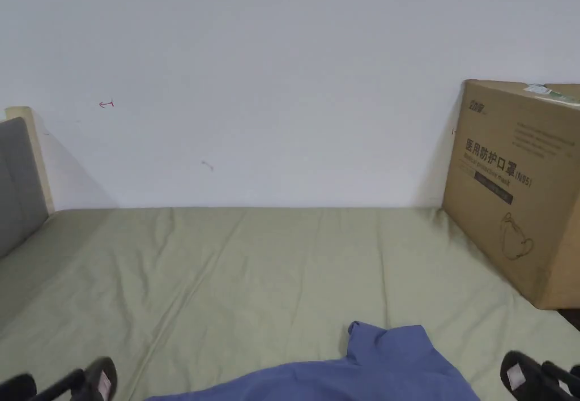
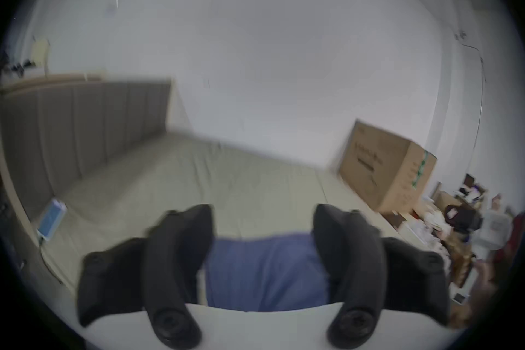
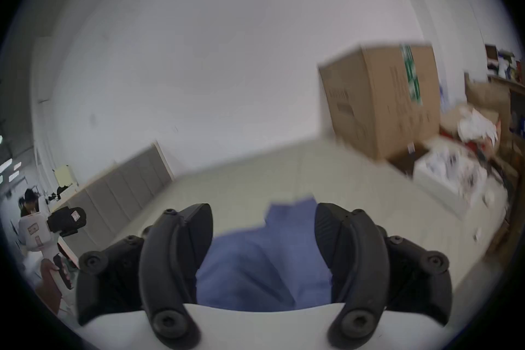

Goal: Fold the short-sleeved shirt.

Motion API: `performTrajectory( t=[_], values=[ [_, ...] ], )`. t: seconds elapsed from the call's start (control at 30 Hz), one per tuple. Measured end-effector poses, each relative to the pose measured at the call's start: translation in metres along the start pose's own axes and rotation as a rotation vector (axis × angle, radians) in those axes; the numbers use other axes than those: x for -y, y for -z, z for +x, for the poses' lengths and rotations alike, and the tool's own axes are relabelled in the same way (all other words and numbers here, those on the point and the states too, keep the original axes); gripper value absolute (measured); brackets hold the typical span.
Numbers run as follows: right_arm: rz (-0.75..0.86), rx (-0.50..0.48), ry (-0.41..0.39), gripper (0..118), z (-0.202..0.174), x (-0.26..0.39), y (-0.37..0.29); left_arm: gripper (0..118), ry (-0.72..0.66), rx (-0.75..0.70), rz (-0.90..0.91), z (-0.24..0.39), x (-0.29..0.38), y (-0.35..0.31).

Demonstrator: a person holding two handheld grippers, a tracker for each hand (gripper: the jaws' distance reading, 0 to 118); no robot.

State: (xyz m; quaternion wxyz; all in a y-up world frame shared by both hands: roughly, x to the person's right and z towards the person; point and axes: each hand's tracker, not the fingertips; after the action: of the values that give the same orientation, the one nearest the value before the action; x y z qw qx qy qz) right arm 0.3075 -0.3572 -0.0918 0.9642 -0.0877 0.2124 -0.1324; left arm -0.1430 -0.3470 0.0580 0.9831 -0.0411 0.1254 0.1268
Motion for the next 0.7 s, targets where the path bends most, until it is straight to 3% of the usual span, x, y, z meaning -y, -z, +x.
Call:
performTrajectory(
  t=[0.03,0.07,0.1,0.13,0.23,0.33,0.43,0.5,0.53,0.57,0.6,0.67,0.7],
  values=[
    [0.057,0.011,-0.023,55,-0.01,0.001,-0.005,50,0.032,-0.031,0.059,0.008,0.002,-0.008],
    [0.113,0.018,-0.052,22,-0.021,0.003,-0.008,24,0.067,-0.059,0.103,0.018,0.005,-0.014],
    [0.142,0.048,-0.089,0,-0.033,0.004,-0.008,0,0.108,-0.093,0.133,0.018,0.013,-0.013],
    [0.163,0.108,-0.123,0,-0.04,0.007,-0.007,0,0.15,-0.138,0.138,0.024,0.016,-0.015],
    [0.111,0.002,-0.126,0,-0.049,0.004,-0.001,0,0.13,0.033,0.069,0.028,0.012,-0.008],
    [0.076,0.016,-0.169,0,-0.052,0.004,0.005,0,0.143,-0.02,0.009,0.025,-0.007,0.015],
    [0.05,-0.006,-0.182,0,-0.049,0.002,0.005,0,0.019,0.008,-0.368,-0.014,-0.027,0.092],
    [0.02,-0.023,-0.17,0,-0.046,0.002,0.007,0,-0.181,0.045,-0.706,-0.053,-0.017,0.17],
    [-0.002,-0.036,-0.155,0,-0.044,0.003,0.009,14,-0.232,0.039,-0.801,-0.066,-0.006,0.195],
    [-0.026,-0.041,-0.138,0,-0.041,0.004,0.014,48,-0.277,0.066,-0.829,-0.082,0.009,0.221],
    [-0.044,-0.037,-0.125,0,-0.039,0.006,0.017,48,-0.283,0.019,-0.855,-0.092,0.023,0.244],
    [-0.066,-0.023,-0.104,0,-0.033,0.011,0.024,81,-0.191,-0.139,-0.944,-0.108,0.053,0.282],
    [-0.078,-0.017,-0.092,0,-0.03,0.013,0.027,115,-0.159,-0.157,-0.999,-0.116,0.07,0.297]
  ],
)
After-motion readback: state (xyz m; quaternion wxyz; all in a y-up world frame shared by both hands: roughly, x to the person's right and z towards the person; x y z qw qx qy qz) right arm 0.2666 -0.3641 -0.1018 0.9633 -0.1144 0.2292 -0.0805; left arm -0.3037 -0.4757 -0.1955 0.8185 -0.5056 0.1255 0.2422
